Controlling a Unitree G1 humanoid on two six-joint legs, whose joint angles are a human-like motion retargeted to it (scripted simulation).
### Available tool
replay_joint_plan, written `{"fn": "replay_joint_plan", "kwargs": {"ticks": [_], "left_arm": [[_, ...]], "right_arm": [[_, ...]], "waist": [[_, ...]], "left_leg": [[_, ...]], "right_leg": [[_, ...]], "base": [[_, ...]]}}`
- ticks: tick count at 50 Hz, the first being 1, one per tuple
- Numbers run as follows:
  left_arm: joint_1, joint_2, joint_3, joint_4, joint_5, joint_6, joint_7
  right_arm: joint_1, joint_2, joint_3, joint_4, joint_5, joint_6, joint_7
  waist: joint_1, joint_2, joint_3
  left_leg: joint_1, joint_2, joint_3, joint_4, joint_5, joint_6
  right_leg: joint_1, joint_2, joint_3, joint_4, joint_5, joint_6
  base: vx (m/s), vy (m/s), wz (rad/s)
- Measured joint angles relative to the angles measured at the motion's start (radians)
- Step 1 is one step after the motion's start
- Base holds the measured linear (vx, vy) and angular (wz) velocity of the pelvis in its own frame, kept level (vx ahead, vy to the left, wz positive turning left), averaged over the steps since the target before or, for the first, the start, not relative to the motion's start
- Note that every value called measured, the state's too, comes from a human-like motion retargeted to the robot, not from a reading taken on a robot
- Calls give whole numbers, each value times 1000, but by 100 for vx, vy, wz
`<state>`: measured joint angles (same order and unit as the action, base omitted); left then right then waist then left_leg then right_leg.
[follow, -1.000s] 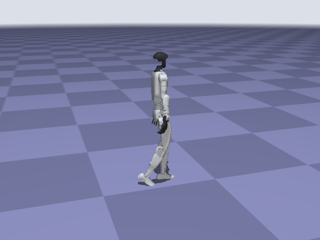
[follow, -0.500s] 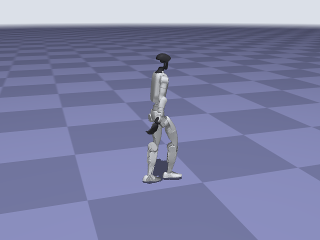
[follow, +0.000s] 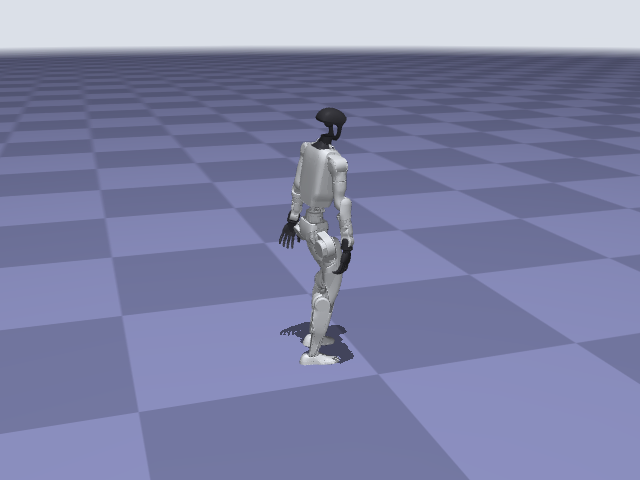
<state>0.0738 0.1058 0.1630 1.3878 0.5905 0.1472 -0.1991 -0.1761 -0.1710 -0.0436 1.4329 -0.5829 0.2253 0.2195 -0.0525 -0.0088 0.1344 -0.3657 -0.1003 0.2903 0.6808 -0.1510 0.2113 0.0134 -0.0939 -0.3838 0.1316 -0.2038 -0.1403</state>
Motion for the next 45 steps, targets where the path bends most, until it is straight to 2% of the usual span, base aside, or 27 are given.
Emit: {"fn": "replay_joint_plan", "kwargs": {"ticks": [2, 3, 5, 6, 7, 8, 10, 12, 15, 16, 17, 20, 23, 26, 30, 36, 37, 40, 41, 45], "left_arm": [[6, -6, 11, 2, 3, -8, -9], [9, -11, 19, 3, 2, -14, -9], [21, -23, 39, 1, -6, -27, -8], [29, -32, 46, -1, -11, -36, -11], [38, -41, 54, -1, -16, -45, -16], [47, -50, 63, -1, -20, -54, -24], [60, -58, 83, 2, -25, -65, -43], [59, -57, 92, 2, -25, -60, -56], [37, -43, 61, -3, -29, -53, -61], [28, -35, 49, -11, -27, -48, -55], [18, -29, 38, -21, -25, -46, -48], [-8, -19, 25, -60, -24, -67, -24], [-7, -10, 49, -87, -61, -84, -5], [-15, 14, 66, -82, -115, -60, 11], [-37, 37, 88, -64, -133, -25, 19], [-44, 80, 95, -67, -143, -27, 43], [-48, 84, 98, -66, -142, -23, 49], [-62, 96, 105, -67, -139, -12, 57], [-69, 102, 103, -69, -142, -10, 56], [-99, 116, 88, -83, -151, -3, 64]], "right_arm": [[-11, 8, 17, -36, -7, -19, 6], [-15, 12, 28, -52, -10, -24, 12], [-22, 22, 52, -78, -18, -28, 26], [-23, 26, 61, -86, -24, -29, 32], [-22, 31, 69, -92, -32, -32, 41], [-21, 38, 74, -94, -46, -36, 52], [-18, 56, 85, -92, -76, -49, 78], [-16, 71, 93, -84, -90, -54, 92], [-5, 77, 82, -65, -82, -46, 98], [2, 73, 79, -58, -74, -45, 108], [7, 68, 76, -50, -66, -42, 119], [7, 38, 65, -20, -52, -16, 144], [-6, 27, 61, -3, -70, 25, 114], [-5, 25, 75, -22, -61, 13, 85], [22, 20, 69, -65, -51, -48, 89], [65, 32, 59, -87, -41, -64, 86], [75, 35, 56, -87, -43, -66, 86], [103, 43, 43, -72, -51, -73, 74], [111, 44, 38, -60, -48, -72, 65], [139, 43, 13, 6, -44, -61, 41]], "waist": [[13, 16, 9], [25, 27, 16], [66, 56, 33], [83, 51, 36], [95, 44, 38], [99, 30, 34], [96, 19, 26], [76, 19, 26], [61, 14, 27], [71, 15, 27], [83, 15, 27], [137, 10, 27], [135, 2, 22], [114, -8, 22], [98, -21, 20], [32, -9, 28], [17, 0, 31], [-28, 14, 35], [-40, 11, 38], [-66, -37, 48]], "left_leg": [[-5, -47, -137, -157, 8, -72], [4, -65, -214, -235, 47, -102], [52, -63, -351, -385, 216, -217], [71, -83, -403, -397, 299, -189], [86, -97, -419, -399, 338, -153], [89, -102, -363, -381, 289, -101], [102, -81, -257, -358, 225, -46], [95, -84, -266, -347, 290, -35], [60, -88, -196, -333, 445, 37], [52, -85, -198, -333, 493, 45], [45, -77, -191, -326, 514, 50], [35, -59, -168, -278, 435, 50], [32, -44, -150, -251, 416, 50], [39, -12, -122, -228, 388, 50], [65, 1, -127, -241, 371, 50], [167, 83, -81, -315, 379, 50], [182, 101, -77, -325, 385, 50], [218, 142, -65, -345, 399, 50], [229, 147, -67, -349, 400, 50], [303, 127, -44, -400, 396, 50]], "right_leg": [[24, 31, 11, -27, -4, -12], [40, 49, 17, -41, -6, -18], [74, 94, 37, -61, -11, -29], [88, 88, 50, -68, -11, -27], [100, 79, 62, -73, -11, -24], [106, 61, 73, -74, -10, -17], [111, 50, 95, -72, -6, -7], [120, 45, 64, -71, 7, 10], [129, 14, -6, -77, 53, 67], [133, 20, -29, -83, 60, 67], [135, 23, -46, -88, 67, 66], [127, 18, -37, -90, 85, 67], [113, 5, -5, -75, 114, 100], [118, 10, -16, -68, 154, 133], [101, 1, 3, -13, 231, 196], [-10, 6, 77, 247, 423, 329], [-45, 23, 102, 314, 419, 343], [-118, 68, 88, 459, 276, 378], [-132, 79, 71, 469, 265, 383], [-175, 97, 6, 436, 199, 347]], "base": [[30, 12, -25], [24, 10, -78], [24, 11, -121], [34, 16, -124], [39, 20, -102], [37, 19, -86], [34, 18, -66], [27, 16, -24], [13, 9, -1], [20, 4, -25], [21, 0, -48], [13, 12, -77], [22, 18, -72], [18, -6, -55], [17, 4, -56], [21, 6, -58], [19, 14, -23], [17, 6, -17], [16, -4, -13], [19, -11, -23]]}}
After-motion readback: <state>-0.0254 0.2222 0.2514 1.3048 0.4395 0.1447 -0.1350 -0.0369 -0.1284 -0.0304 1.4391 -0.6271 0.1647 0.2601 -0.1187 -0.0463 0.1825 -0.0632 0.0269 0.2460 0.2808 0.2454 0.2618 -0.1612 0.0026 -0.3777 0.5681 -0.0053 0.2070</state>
